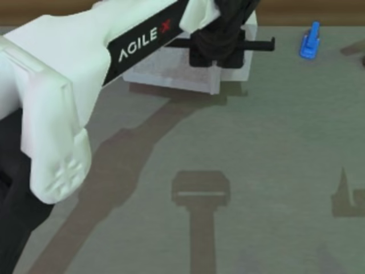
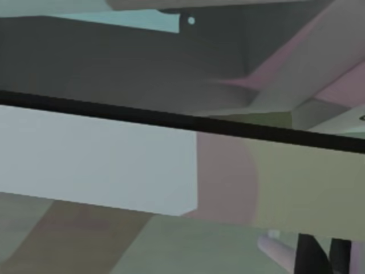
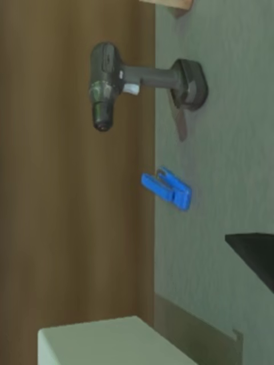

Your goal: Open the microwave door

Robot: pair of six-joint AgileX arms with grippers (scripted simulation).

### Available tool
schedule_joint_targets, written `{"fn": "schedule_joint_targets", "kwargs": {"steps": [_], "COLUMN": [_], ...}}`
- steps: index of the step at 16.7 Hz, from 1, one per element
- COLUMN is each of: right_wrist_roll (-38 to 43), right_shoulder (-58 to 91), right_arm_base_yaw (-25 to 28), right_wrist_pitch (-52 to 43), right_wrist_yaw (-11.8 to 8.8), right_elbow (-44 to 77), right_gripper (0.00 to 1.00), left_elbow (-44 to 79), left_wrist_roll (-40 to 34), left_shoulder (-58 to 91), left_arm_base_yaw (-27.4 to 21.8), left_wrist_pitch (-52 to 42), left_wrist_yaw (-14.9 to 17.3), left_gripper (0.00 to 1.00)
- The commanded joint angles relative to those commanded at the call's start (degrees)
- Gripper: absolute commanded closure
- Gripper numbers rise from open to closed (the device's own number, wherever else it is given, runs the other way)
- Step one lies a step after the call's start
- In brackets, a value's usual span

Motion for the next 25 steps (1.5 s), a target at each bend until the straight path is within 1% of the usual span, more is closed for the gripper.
{"fn": "schedule_joint_targets", "kwargs": {"steps": [9, 11, 17, 25], "right_wrist_roll": [0.0, 0.0, 0.0, 0.0], "right_shoulder": [0.0, 0.0, 0.0, 0.0], "right_arm_base_yaw": [0.0, 0.0, 0.0, 0.0], "right_wrist_pitch": [0.0, 0.0, 0.0, 0.0], "right_wrist_yaw": [0.0, 0.0, 0.0, 0.0], "right_elbow": [0.0, 0.0, 0.0, 0.0], "right_gripper": [0.0, 0.0, 0.0, 0.0], "left_elbow": [-0.3, -2.4, -12.8, -13.1], "left_wrist_roll": [-0.1, 1.0, 5.4, 5.6], "left_shoulder": [0.2, -1.3, -7.3, -7.5], "left_arm_base_yaw": [-0.4, -0.2, 0.4, 0.4], "left_wrist_pitch": [0.2, 1.5, 6.9, 7.1], "left_wrist_yaw": [0.3, 0.5, 2.5, 2.6], "left_gripper": [1.0, 1.0, 1.0, 1.0]}}
